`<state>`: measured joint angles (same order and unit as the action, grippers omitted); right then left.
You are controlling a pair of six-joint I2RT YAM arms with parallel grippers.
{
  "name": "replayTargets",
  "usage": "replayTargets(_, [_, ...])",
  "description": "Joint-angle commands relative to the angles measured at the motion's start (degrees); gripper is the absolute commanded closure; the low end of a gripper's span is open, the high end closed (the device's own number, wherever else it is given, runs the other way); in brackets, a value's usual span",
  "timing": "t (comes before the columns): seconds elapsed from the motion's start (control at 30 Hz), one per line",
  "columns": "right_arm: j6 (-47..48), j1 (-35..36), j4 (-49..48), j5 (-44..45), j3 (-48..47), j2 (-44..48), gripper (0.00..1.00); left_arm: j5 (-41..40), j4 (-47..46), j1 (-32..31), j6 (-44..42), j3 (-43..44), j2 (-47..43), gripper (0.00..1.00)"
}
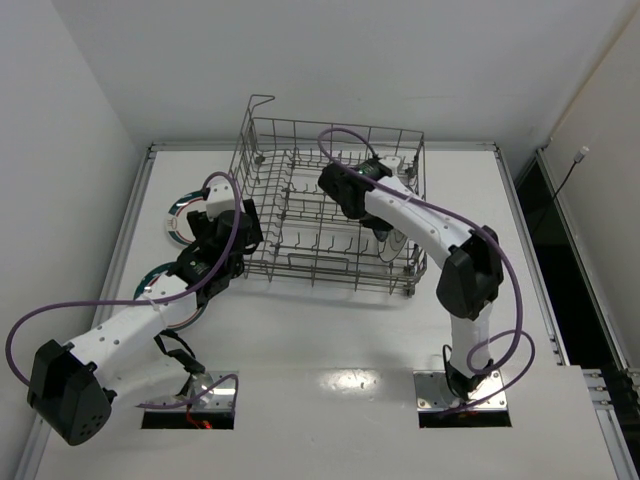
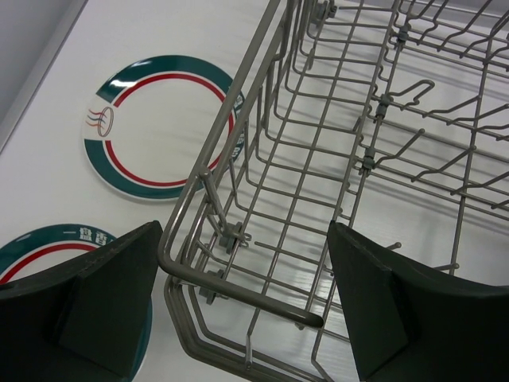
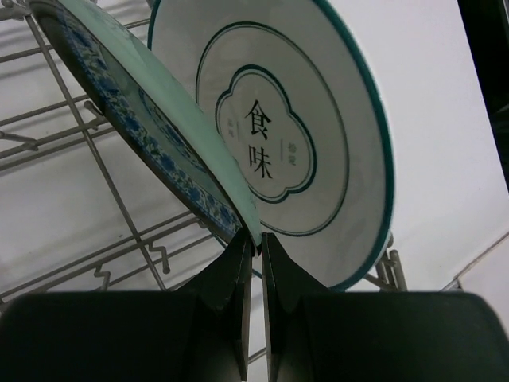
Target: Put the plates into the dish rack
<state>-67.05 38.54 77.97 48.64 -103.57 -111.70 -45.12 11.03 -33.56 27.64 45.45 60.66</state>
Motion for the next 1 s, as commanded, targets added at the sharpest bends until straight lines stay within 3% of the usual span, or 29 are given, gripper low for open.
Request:
replayTargets(0.0, [-2.0,0.7,2.4,0.3,0.3,-0.8,1.00,-1.4,-2.1,-0.6,0.2,-0.5,-1.2,0.18])
replayTargets(0.13, [-2.7,0.7,-1.5,-7.1,2.8,-1.4,0.99,-1.4,-2.1,-0.6,0.2,-0.5,-1.2,0.18])
replayTargets(0.17, [-2.7,0.7,-3.0,-8.5,3.7,-0.9,0.92,-1.4,-2.1,-0.6,0.2,-0.5,-1.2,0.18])
replayTargets(0.37, [-0.5,0.1,-13.1,-15.8,11.5,3.9,0.90,-1.4,-1.1,-0.6,0.2,-0.5,-2.3,0.18])
replayTargets(0.57, [-0.5,-0.4,-4.7,-10.7,3.8,3.9,0.74,-6.6,5.6,-0.6,4.2,3.9,-2.8,0.11])
replayTargets(0.6, [-0.5,-0.4,-3.6,-10.0,2.6,4.6,0.74,-7.4,9.2,0.2,5.4,5.1,-2.8,0.11])
replayTargets(0.77, [2.1,-0.4,-3.6,-7.2,-1.4,12.0,0.51,-4.2,20.9,10.6,13.4,14.8,1.0,0.07])
replayTargets(0.97, [7.7,-2.4,-18.2,-7.9,5.9,26.1,0.47,4.1,26.1,20.4,19.8,22.1,8.1,0.06])
